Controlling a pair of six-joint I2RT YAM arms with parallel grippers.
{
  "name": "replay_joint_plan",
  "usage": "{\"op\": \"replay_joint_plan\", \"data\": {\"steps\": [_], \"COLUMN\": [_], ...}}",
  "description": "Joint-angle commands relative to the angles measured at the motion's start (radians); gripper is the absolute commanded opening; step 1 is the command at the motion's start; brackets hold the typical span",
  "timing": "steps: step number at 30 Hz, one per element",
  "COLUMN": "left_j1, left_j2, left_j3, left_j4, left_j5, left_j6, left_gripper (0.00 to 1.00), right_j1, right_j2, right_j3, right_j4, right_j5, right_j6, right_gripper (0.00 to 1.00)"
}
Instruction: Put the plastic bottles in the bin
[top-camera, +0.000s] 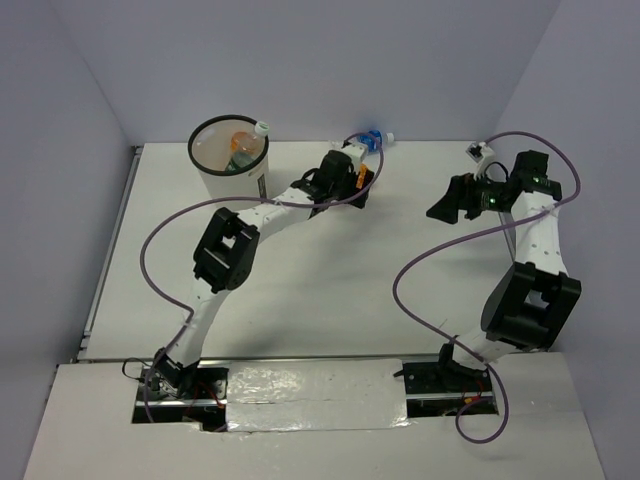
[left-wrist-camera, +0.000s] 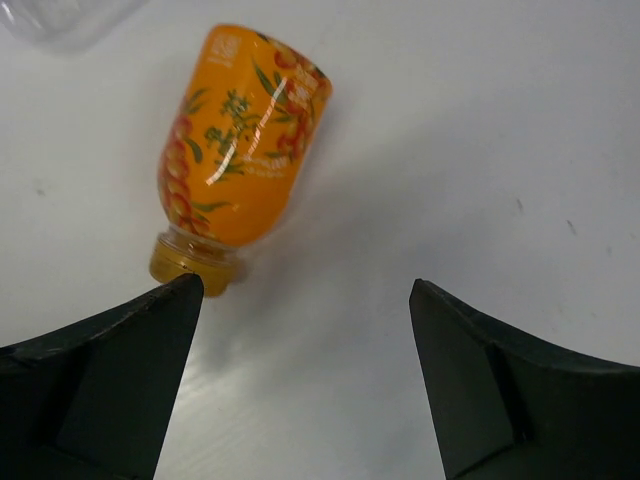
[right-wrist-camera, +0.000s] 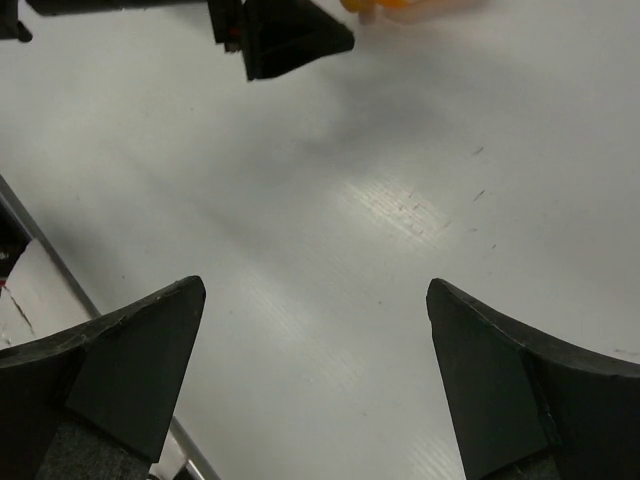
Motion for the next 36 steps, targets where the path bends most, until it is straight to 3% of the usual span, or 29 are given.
{"op": "replay_joint_plan", "data": {"steps": [1,9,17,25,28,31,32,33,36], "left_j1": [0.009,0.042,0.054,0.057,0.062,0.078,0.083,0.086,0.098], "left_j2": [0.020,0.172,0.247,0.233,0.221,0.181,0.170,0.141,0.071], "left_j3": [0.057,0.192,0.232,0.201,0.192,0.135,0.100,0.083,0.029], "left_j4": [0.190,0.197,0.194,0.210,0.200,0.227,0.236,0.243,0.264], "left_j5": [-0.087,-0.046,0.005,0.072,0.101,0.126,0.129,0.129,0.160], "left_j6": [0.118,0.173,0.206,0.224,0.201,0.155,0.143,0.132,0.095], "left_gripper": [0.98,0.97,0.95,0.83,0.73,0.56,0.41,0.36,0.27], "right_j1": [-0.011,-0.011,-0.011,-0.011,-0.011,-0.011,-0.011,-0.011,-0.009], "right_j2": [-0.056,-0.042,-0.062,-0.076,-0.080,-0.086,-0.090,-0.091,-0.096], "right_j3": [-0.037,-0.077,-0.108,-0.131,-0.132,-0.137,-0.138,-0.140,-0.148], "right_j4": [-0.034,-0.057,-0.045,-0.026,-0.023,-0.028,-0.031,-0.033,-0.039], "right_j5": [-0.046,-0.074,-0.091,-0.106,-0.111,-0.109,-0.108,-0.103,-0.097], "right_j6": [-0.074,-0.091,-0.078,-0.052,-0.045,-0.048,-0.048,-0.054,-0.066], "right_gripper": [1.00,1.00,1.00,1.00,1.00,1.00,1.00,1.00,1.00]}}
